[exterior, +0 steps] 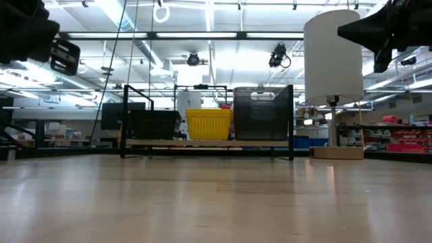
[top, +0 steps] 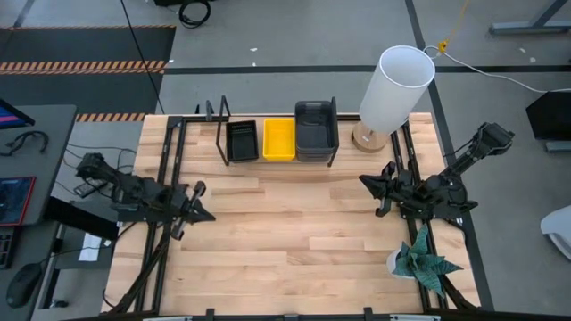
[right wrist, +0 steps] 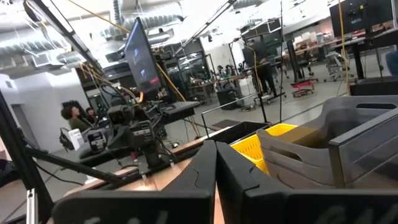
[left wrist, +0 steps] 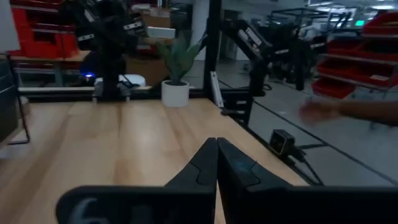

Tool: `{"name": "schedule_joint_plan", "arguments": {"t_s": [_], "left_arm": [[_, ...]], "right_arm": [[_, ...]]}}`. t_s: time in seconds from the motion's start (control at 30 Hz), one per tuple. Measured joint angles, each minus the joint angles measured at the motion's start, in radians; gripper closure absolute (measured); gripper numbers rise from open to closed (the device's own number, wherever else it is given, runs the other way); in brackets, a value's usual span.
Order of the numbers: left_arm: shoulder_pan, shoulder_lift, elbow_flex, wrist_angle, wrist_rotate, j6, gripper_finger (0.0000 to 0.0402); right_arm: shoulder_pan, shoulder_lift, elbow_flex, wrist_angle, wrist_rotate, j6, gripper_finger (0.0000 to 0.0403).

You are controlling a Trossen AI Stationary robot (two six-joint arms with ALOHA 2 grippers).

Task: Stack baskets on shelf by color
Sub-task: Return to Home Position

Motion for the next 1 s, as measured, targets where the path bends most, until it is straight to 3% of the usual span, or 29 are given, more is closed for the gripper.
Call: {"name": "schedule_joint_plan", "arguments": {"t_s": [0.17, 0.37, 0.47, 1.0], "left_arm": [[-0.008, 0.011, -0.001, 0.004, 0.005, -0.026, 0.0377], [-0.008, 0.014, -0.001, 0.003, 0.005, -0.254, 0.0366], [-0.008, 0.013, -0.001, 0.003, 0.005, -0.298, 0.0371], [-0.008, 0.013, -0.001, 0.004, 0.004, -0.299, 0.0376]], "right_arm": [[0.0, 0.0, 0.0, -0.001, 0.0, -0.002, 0.0392], [0.0, 0.0, 0.0, 0.0, 0.0, -0.002, 0.039], [0.0, 0.0, 0.0, 0.0, 0.0, -0.002, 0.0391], [0.0, 0.0, 0.0, 0.0, 0.0, -0.002, 0.0391]]}}
